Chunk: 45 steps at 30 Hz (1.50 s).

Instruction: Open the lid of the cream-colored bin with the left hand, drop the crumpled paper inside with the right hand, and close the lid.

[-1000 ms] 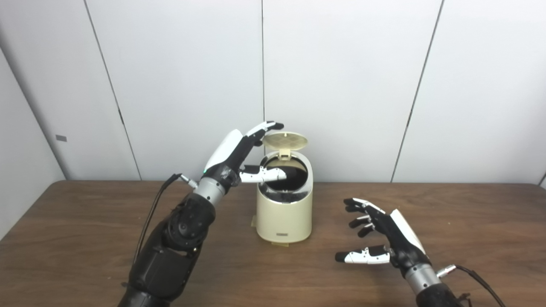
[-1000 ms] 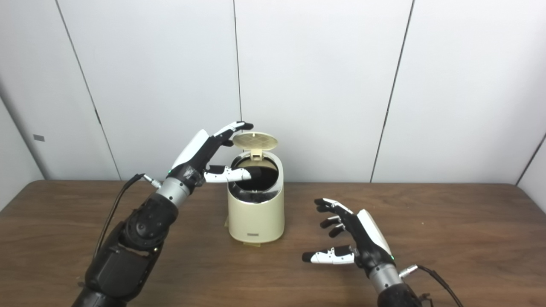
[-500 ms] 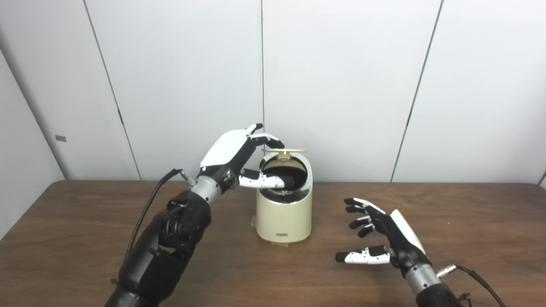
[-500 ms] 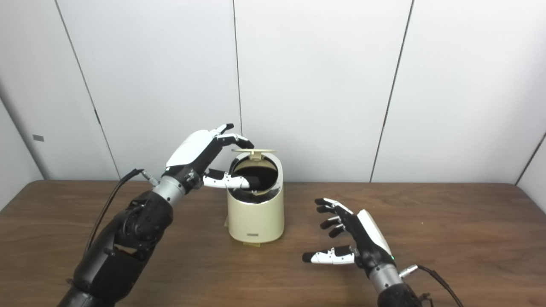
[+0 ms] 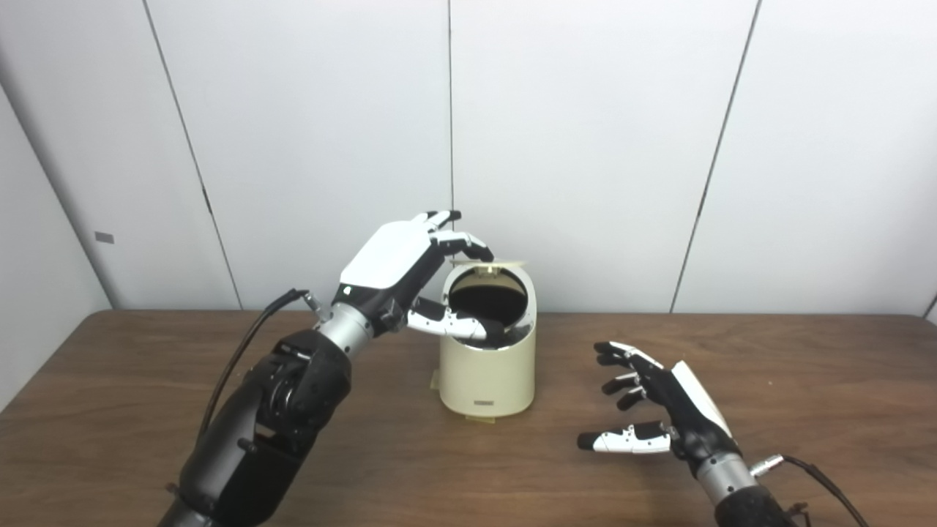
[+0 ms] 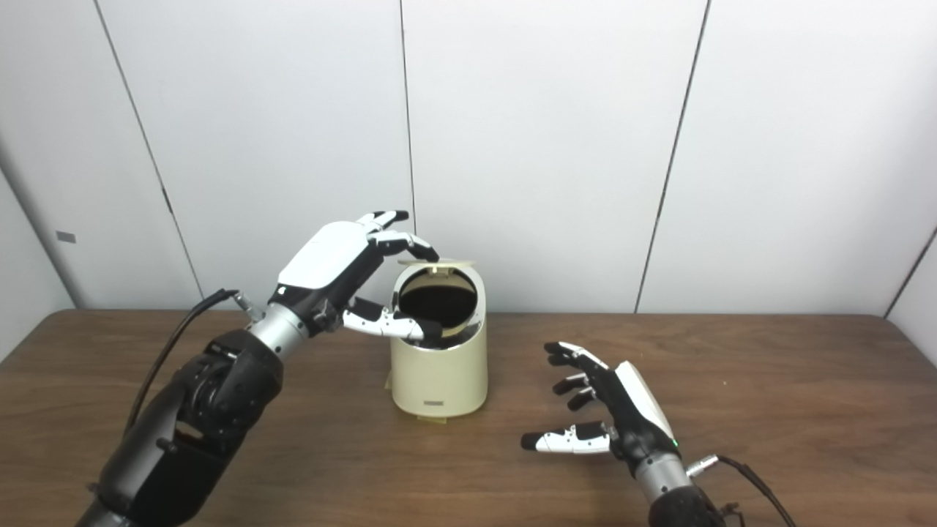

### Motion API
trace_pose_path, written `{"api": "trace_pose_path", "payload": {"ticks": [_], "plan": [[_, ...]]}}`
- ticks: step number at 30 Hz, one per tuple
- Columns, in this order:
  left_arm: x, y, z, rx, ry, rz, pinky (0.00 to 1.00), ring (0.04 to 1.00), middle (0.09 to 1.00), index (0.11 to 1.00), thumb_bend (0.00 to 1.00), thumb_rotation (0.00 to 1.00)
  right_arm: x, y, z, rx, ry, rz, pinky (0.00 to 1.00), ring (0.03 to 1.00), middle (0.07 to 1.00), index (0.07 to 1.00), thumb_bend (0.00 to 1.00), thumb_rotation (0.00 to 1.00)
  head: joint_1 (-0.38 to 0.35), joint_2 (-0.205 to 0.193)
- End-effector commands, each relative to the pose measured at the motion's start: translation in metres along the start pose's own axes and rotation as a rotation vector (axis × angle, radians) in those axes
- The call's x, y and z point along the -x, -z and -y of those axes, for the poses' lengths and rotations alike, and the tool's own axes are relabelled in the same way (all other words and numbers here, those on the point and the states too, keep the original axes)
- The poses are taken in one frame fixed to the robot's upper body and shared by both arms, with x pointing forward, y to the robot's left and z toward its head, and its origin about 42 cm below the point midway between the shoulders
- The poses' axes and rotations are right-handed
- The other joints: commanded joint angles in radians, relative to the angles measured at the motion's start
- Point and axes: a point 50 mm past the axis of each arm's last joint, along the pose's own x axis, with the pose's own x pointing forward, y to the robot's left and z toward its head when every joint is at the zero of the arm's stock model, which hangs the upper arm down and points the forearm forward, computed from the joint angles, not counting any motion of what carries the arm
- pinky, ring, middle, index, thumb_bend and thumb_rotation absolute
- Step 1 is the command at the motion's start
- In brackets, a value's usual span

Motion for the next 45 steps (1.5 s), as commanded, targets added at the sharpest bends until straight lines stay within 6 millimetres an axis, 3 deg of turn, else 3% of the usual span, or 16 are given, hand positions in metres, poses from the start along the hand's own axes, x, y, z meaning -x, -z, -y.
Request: {"api": "trace_pose_path", "payload": {"ticks": [1, 11, 26, 37, 40, 45], "plan": [[-0.004, -0.008, -0.020, -0.063, -0.037, 0.056, 1.00, 0.954, 0.745, 0.745, 0.95, 0.59, -0.013, -0.021, 0.016, 0.014, 0.041, 0.080, 0.54, 0.660, 0.809, 0.835, 0.86, 0.20, -0.001, 0.002], [-0.005, -0.005, -0.007, -0.157, 0.043, 0.082, 1.00, 0.928, 0.733, 0.747, 0.96, 0.57, -0.014, -0.024, 0.015, 0.015, 0.043, 0.087, 0.54, 0.661, 0.806, 0.832, 0.87, 0.26, -0.010, 0.008], [0.001, -0.005, 0.021, -0.351, 0.190, 0.065, 1.00, 0.926, 0.742, 0.756, 0.96, 0.54, -0.010, -0.025, 0.015, 0.013, 0.048, 0.078, 0.53, 0.651, 0.806, 0.837, 0.86, 0.21, -0.013, 0.020], [-0.001, -0.010, 0.037, -0.421, 0.380, 0.023, 1.00, 0.963, 0.742, 0.726, 1.00, 0.67, -0.008, -0.026, 0.017, 0.009, 0.052, 0.089, 0.54, 0.657, 0.810, 0.842, 0.85, 0.25, -0.011, 0.028], [0.001, -0.011, 0.034, -0.408, 0.350, 0.032, 1.00, 0.941, 0.723, 0.711, 0.99, 0.67, -0.008, -0.025, 0.018, 0.012, 0.055, 0.086, 0.55, 0.661, 0.810, 0.842, 0.86, 0.26, -0.009, 0.028], [0.006, -0.009, 0.021, -0.348, 0.148, 0.076, 1.00, 0.898, 0.701, 0.702, 0.93, 0.65, -0.008, -0.024, 0.017, 0.005, 0.055, 0.086, 0.54, 0.654, 0.807, 0.840, 0.85, 0.24, -0.006, 0.025]]}}
